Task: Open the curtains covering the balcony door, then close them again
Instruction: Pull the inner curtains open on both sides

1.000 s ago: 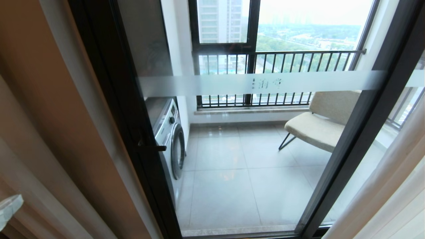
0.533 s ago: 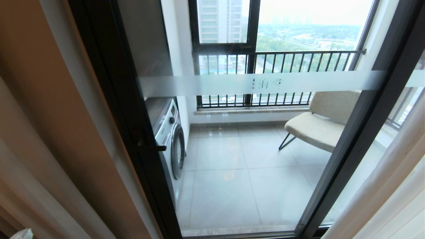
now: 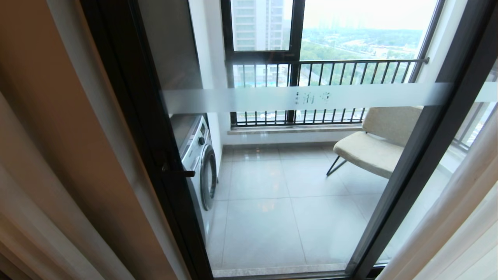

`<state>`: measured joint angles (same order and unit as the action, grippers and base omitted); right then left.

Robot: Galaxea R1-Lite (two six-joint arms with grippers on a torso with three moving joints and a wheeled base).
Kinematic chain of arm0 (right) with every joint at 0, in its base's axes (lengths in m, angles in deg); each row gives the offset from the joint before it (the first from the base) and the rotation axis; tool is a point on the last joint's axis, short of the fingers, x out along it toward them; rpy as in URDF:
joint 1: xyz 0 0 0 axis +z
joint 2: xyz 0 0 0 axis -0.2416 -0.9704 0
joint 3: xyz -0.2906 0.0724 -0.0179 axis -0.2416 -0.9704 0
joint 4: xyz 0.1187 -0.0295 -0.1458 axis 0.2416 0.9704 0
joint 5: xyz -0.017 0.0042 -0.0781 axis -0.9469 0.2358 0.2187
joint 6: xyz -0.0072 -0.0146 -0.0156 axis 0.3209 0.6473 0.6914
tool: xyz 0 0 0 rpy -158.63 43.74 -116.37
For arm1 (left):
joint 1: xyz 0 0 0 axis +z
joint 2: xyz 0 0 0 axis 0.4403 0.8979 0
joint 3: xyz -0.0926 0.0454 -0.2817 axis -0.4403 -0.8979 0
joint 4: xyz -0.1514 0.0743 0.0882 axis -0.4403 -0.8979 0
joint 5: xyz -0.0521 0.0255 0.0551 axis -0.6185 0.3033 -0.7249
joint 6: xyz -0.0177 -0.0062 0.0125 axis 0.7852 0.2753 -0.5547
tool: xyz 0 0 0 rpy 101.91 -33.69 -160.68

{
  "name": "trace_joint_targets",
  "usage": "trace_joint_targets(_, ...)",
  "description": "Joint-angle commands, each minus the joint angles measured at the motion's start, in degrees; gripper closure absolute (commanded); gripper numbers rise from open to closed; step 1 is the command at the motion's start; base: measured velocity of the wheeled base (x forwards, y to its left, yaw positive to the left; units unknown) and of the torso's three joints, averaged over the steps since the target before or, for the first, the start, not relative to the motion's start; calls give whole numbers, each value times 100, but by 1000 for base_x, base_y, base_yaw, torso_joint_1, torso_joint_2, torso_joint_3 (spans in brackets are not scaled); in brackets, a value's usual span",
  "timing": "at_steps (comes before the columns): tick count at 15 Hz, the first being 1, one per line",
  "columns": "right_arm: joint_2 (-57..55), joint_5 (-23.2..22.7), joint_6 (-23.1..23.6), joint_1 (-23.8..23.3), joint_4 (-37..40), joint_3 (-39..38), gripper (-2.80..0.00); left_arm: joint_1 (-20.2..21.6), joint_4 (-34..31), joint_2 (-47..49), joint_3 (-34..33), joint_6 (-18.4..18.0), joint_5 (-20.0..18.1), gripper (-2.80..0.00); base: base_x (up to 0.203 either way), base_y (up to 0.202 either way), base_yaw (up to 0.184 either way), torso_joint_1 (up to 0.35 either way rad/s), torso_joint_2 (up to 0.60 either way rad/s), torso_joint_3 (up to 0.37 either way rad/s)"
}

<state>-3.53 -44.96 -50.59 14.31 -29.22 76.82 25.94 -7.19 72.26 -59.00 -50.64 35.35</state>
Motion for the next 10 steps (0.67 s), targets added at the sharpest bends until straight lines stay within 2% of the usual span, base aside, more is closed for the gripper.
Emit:
trace_joint_targets(1, 1, -1, 9, 2, -2, 0, 0, 9, 11, -237, -5, -7, 5, 0, 0, 0, 0, 0, 0, 0)
trace_joint_targets(10, 1, 4, 3, -4, 2, 0, 0, 9, 11, -237, -5, 2, 5, 0, 0, 0, 0, 0, 0, 0)
